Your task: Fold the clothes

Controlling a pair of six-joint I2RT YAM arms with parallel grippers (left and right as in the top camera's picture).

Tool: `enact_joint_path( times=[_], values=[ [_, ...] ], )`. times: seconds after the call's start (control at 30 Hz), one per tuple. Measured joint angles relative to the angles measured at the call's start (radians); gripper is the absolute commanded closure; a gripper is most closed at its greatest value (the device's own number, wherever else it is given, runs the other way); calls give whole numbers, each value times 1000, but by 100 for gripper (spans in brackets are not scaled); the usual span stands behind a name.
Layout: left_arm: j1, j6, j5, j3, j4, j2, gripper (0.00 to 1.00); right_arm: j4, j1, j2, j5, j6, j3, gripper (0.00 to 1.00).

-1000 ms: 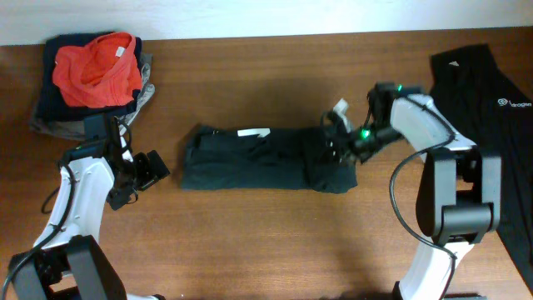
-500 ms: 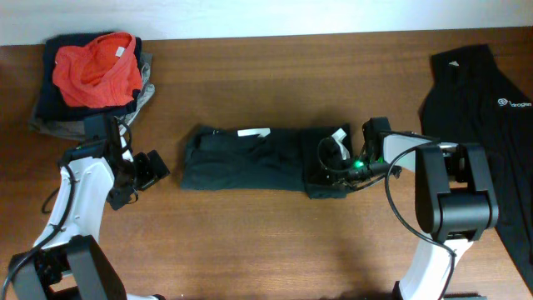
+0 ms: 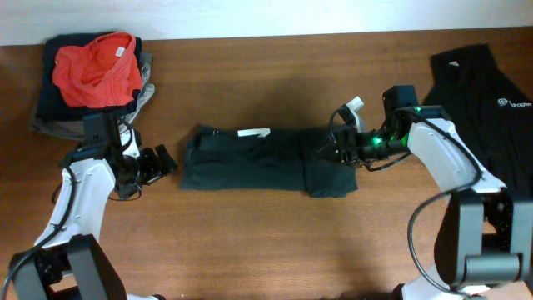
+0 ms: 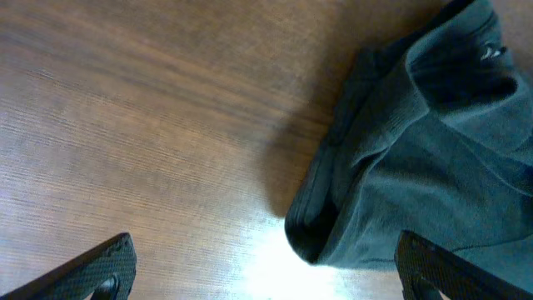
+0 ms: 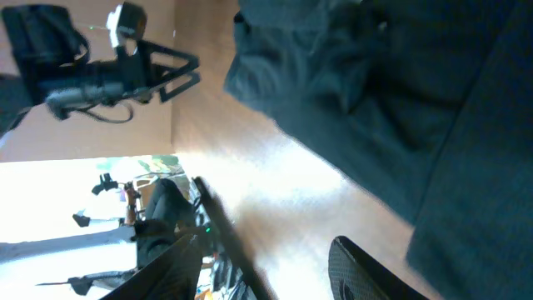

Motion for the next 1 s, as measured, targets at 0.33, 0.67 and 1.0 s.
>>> enact_joint_path(
  times=[0.33,0.67,1.0],
  values=[
    [0,129,137,-15,127,140,1,-155,13,-7,1,-126,0,47],
    [-1,235,320,-21,233,204,1,-160,130,-7,50,-202,0,46],
    [-1,278,425,-21,266,211,1,-150,224,-7,69,-207,0,47]
  ],
)
